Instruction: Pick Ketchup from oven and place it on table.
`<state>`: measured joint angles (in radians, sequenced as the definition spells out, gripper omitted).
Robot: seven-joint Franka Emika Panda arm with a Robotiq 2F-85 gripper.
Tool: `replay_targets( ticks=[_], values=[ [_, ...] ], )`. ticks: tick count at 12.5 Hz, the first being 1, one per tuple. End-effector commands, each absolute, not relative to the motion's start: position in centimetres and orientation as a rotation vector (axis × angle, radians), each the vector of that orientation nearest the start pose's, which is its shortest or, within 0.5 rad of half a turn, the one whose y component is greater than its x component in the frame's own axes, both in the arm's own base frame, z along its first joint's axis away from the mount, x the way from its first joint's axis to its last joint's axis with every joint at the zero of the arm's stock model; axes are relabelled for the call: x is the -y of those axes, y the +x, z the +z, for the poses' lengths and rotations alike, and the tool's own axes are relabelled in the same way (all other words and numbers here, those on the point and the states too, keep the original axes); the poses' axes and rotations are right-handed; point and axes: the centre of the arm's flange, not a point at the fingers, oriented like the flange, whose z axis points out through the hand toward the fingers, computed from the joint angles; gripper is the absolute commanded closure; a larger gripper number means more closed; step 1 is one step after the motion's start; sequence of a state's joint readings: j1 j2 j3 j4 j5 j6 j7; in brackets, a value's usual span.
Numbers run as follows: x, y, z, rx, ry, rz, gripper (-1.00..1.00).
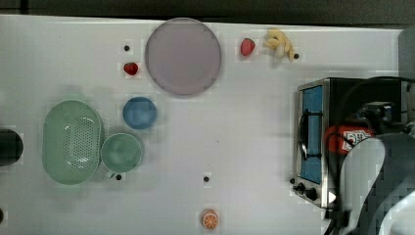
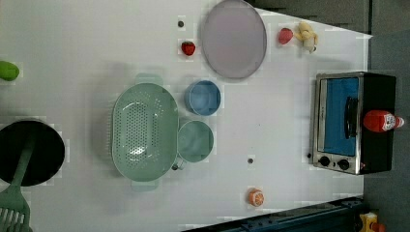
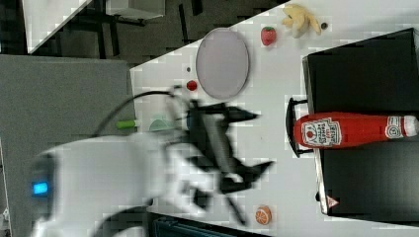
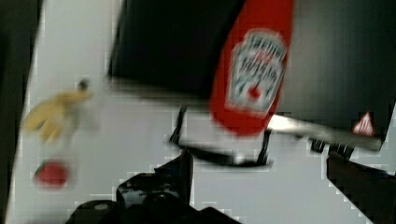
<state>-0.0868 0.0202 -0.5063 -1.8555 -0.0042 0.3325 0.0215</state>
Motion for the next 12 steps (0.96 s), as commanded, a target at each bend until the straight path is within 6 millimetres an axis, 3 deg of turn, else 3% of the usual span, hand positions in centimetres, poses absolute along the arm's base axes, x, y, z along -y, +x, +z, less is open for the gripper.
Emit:
replay_targets(
  ticks=[1,4,7,12],
  values=[
    [34.6,47.5,49.0,-2.123,-2.37,-0.125,-1.0],
    [37.0,48.2,44.2,-2.203,-2.283,-0.118,-1.0],
    [37.7,47.9,40.0,-2.25,-2.216,-0.008,-1.0],
    [37.7,47.3,36.9,-2.272,-2.162,-0.044,-1.0]
  ],
)
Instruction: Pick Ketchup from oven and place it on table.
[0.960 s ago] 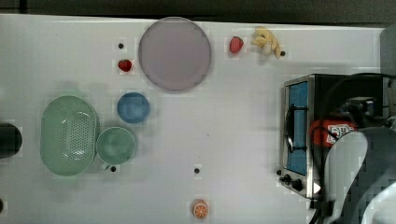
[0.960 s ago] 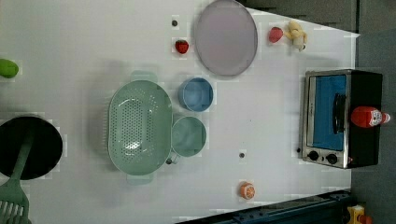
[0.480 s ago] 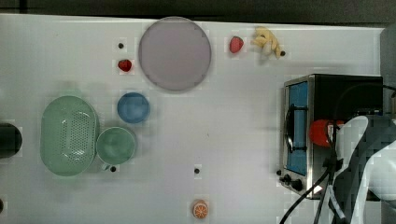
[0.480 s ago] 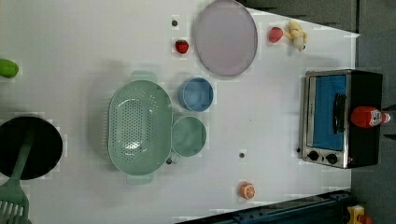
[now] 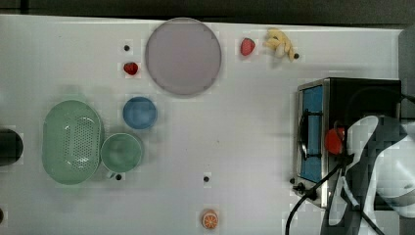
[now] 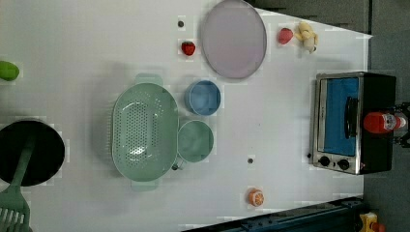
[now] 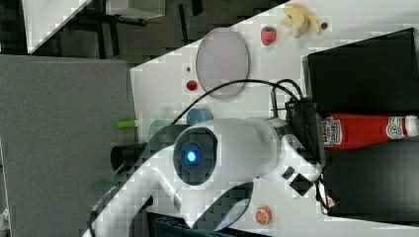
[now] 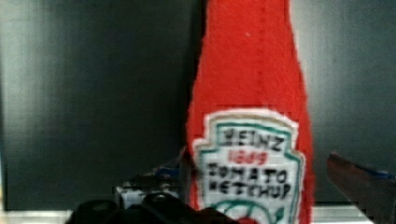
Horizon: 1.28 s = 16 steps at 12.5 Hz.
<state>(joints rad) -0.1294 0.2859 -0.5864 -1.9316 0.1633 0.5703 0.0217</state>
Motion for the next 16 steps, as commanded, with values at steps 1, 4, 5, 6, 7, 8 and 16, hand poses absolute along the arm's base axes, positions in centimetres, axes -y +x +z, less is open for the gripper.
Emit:
replay_targets(
  ticks=[1,4,5,6,7,8,16],
  values=[
    [37.7,47.2,36.4,-2.274,-2.162,-0.05,-1.0],
    [37.5,46.7,35.6,-2.28,-2.159,-0.025,-0.44],
    [37.6,46.8,36.0,-2.277,-2.158,-0.035,-0.29],
    [37.6,46.9,36.5,-2.272,-2.157,-0.049,-0.29],
    [37.7,46.9,37.1,-2.27,-2.157,-0.064,-0.29],
    [37.6,47.2,38.1,-2.257,-2.161,-0.086,-0.29],
    [27.4,53.5,57.7,-1.923,-2.477,-0.222,-0.29]
  ],
)
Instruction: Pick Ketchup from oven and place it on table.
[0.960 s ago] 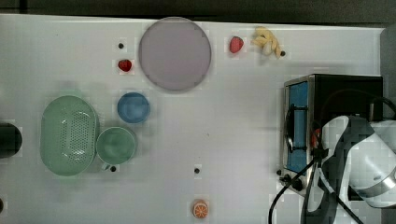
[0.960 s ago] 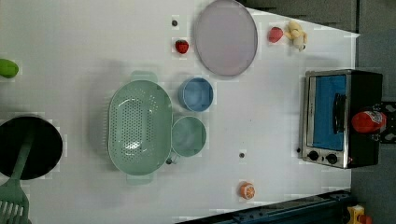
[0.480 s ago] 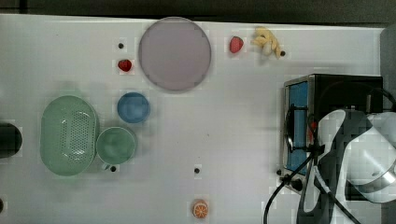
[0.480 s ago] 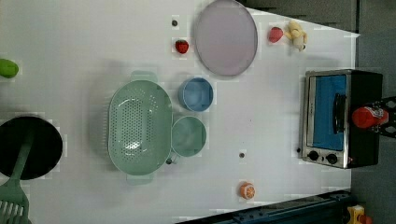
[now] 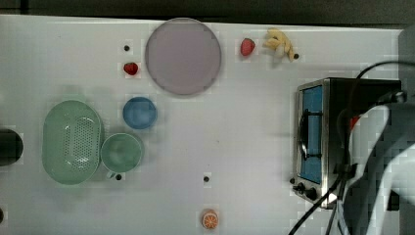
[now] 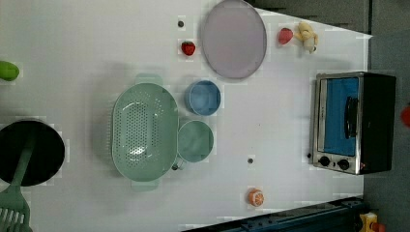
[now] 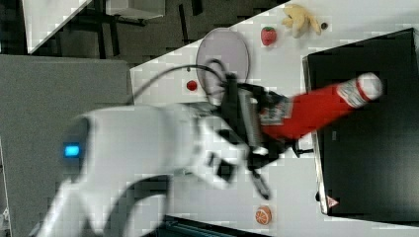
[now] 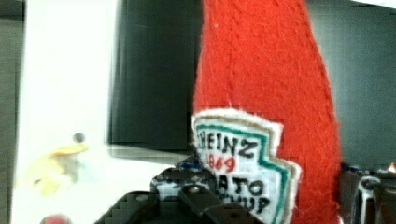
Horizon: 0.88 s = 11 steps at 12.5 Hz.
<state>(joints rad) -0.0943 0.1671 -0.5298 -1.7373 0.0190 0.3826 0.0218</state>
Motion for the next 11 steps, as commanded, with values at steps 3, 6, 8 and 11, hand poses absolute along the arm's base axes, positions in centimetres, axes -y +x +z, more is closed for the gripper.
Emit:
replay_targets(
  ticks=[3,6,8,11],
  values=[
    [17.8,55.6,60.0,-1.706,-2.628,-0.089,-0.29],
    [7.8,57.7,58.8,-1.466,-2.773,-0.016,-0.29],
    [3.0,57.9,56.5,-1.354,-2.842,0.052,-0.29],
    [-0.1,56.8,50.4,-1.291,-2.911,0.219,-0.29]
  ],
)
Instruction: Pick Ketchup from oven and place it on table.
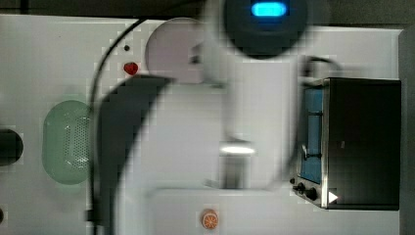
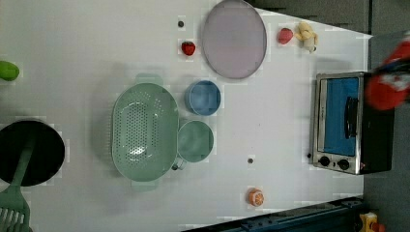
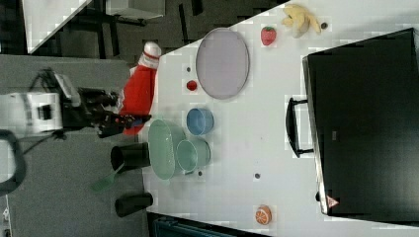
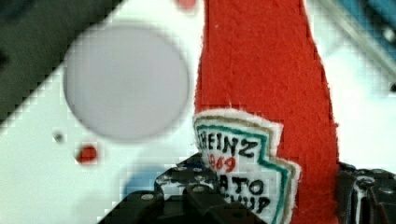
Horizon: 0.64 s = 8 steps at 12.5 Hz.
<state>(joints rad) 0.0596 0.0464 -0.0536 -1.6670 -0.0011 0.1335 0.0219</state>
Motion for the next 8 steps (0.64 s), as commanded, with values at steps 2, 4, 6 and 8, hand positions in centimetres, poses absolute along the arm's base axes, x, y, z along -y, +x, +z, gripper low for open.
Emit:
replay_targets(
  ticks=[2,4,6,8],
  values=[
    [0.0,56.2,45.7,-1.295,-2.912,0.229,-0.29],
    [0.8,55.1,40.7,-1.317,-2.9,0.219,-0.29],
    [1.3,53.7,35.8,-1.337,-2.894,0.224,-0.29],
    [1.5,52.5,31.4,-1.346,-2.896,0.234,-0.29]
  ],
)
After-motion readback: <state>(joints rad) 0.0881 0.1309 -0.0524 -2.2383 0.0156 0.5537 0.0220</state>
